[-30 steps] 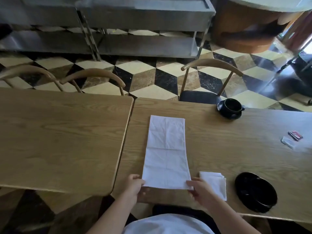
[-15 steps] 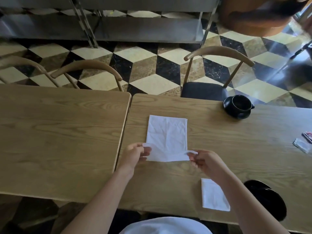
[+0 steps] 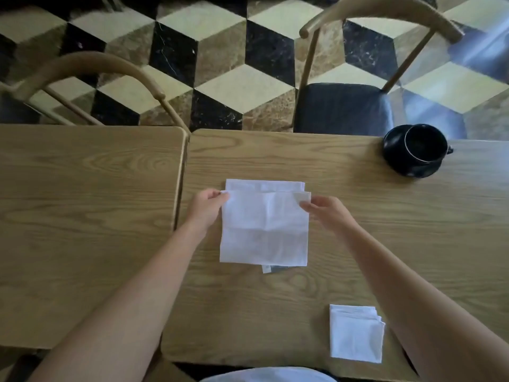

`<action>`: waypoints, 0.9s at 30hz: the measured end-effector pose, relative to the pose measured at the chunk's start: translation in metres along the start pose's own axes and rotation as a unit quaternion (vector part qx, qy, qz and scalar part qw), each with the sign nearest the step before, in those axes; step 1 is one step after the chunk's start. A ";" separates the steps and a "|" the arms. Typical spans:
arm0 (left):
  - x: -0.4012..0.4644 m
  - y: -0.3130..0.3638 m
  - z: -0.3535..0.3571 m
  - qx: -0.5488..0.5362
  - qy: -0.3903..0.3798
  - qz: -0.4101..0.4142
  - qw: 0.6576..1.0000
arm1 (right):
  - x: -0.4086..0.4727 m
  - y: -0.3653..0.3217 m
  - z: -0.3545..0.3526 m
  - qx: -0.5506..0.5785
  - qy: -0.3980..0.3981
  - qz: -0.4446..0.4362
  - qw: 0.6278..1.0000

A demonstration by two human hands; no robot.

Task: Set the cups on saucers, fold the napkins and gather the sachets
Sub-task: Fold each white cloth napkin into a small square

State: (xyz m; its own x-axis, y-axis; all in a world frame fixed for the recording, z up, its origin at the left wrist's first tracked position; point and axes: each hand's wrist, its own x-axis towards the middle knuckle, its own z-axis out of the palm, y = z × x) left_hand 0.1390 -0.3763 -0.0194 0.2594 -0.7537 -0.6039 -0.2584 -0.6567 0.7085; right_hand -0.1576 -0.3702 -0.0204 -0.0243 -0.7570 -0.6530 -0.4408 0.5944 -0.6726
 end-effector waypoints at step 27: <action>0.034 0.008 0.025 0.215 0.168 0.154 0.950 | 0.030 -0.017 0.018 -0.166 0.141 0.005 0.976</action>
State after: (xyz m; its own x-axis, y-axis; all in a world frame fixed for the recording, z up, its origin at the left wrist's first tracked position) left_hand 0.1225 -0.4082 -0.0431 0.3737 -0.9077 -0.1909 -0.7075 -0.4120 0.5742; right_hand -0.1349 -0.3981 -0.0344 -0.2550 -0.8236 -0.5066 -0.7049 0.5170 -0.4856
